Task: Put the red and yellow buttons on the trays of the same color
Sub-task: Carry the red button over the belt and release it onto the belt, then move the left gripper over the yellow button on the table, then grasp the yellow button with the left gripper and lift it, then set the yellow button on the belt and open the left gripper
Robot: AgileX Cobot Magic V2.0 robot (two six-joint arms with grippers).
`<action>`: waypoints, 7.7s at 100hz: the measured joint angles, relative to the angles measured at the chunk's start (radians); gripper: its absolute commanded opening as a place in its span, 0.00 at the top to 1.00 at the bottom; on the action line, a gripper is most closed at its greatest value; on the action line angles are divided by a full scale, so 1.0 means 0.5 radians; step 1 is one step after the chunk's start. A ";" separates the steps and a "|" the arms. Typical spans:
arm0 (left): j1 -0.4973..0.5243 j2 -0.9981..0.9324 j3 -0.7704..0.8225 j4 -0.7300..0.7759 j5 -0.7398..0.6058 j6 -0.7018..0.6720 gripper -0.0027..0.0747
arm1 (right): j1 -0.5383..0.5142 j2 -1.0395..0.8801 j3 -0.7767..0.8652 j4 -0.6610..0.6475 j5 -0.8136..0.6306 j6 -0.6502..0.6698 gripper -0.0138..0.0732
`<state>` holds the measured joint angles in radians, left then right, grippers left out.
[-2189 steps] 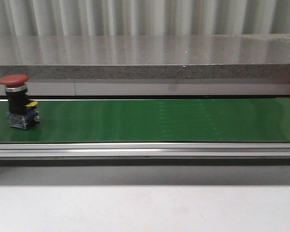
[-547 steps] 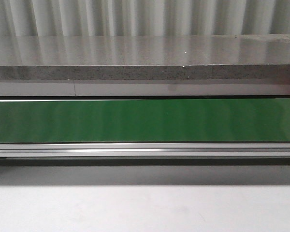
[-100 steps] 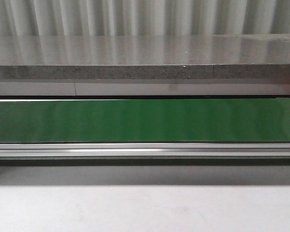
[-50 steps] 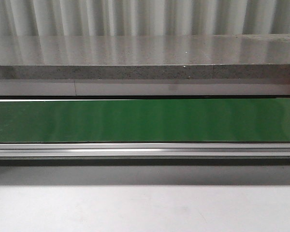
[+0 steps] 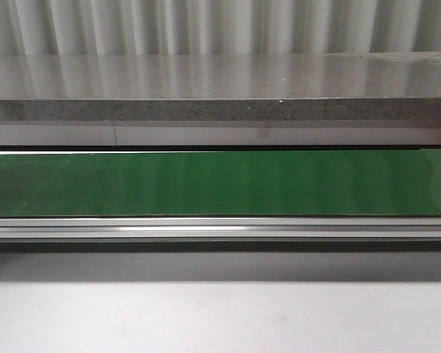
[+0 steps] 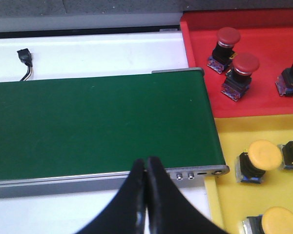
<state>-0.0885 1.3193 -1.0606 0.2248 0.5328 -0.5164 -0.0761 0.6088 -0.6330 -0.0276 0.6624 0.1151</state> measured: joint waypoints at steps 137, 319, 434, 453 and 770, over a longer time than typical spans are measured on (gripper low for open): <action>-0.058 0.129 0.405 -0.185 -0.327 0.065 0.11 | 0.000 0.000 0.000 0.000 0.000 0.000 0.92; 0.840 1.234 -0.407 0.083 -0.538 0.119 0.17 | 0.000 0.000 0.000 0.000 0.000 0.000 0.92; 0.663 0.435 -0.431 -0.002 0.106 0.239 0.99 | 0.000 0.000 0.000 0.000 0.000 0.000 0.92; 0.418 0.091 -0.217 -0.017 0.145 0.273 0.99 | 0.000 0.000 0.000 0.000 0.000 0.000 0.92; -0.220 -1.779 1.203 0.148 -0.015 0.286 0.99 | 0.000 0.000 0.000 0.000 -0.081 0.000 0.92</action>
<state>-0.1985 0.4299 -0.4591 0.2986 0.5252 -0.3732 -0.0761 0.6088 -0.6330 -0.0276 0.6217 0.1151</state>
